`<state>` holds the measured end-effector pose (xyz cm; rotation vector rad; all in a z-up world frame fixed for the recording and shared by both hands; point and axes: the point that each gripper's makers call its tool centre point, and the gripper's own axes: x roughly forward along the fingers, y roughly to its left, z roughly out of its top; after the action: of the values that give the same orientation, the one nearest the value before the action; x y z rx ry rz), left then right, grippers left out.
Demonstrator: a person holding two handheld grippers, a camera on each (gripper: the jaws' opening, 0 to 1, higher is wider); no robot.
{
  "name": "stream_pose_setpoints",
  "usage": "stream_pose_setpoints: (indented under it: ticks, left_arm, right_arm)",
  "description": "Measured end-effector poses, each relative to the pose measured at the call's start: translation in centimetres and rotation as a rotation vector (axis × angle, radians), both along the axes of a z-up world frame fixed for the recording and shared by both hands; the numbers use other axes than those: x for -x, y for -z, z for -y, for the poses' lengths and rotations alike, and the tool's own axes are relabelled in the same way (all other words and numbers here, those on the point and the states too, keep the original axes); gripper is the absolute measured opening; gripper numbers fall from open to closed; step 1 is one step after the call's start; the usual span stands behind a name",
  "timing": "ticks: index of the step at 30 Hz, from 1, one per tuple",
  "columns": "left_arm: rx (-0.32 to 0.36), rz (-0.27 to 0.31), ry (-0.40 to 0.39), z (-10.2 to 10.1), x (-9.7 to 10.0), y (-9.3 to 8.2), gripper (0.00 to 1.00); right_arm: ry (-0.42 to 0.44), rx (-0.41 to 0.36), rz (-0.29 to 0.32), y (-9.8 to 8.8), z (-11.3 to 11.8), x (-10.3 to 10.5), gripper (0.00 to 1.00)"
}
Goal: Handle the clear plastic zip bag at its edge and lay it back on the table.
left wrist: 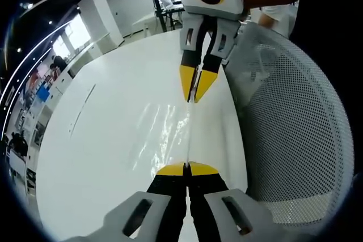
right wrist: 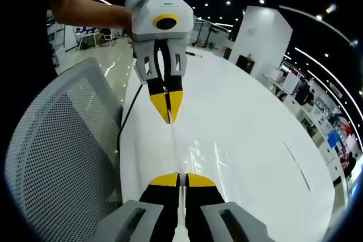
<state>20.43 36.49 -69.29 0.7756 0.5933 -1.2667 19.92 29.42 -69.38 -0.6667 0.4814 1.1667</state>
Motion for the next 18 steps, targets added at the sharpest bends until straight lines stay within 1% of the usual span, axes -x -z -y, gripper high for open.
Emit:
stream_pose_setpoints:
  ticks: [18]
  left_arm:
    - [0.009,-0.005,0.002,-0.32,-0.1,0.2,0.0]
  right_arm:
    - [0.012,0.006,-0.006,0.06,0.11,0.22,0.0]
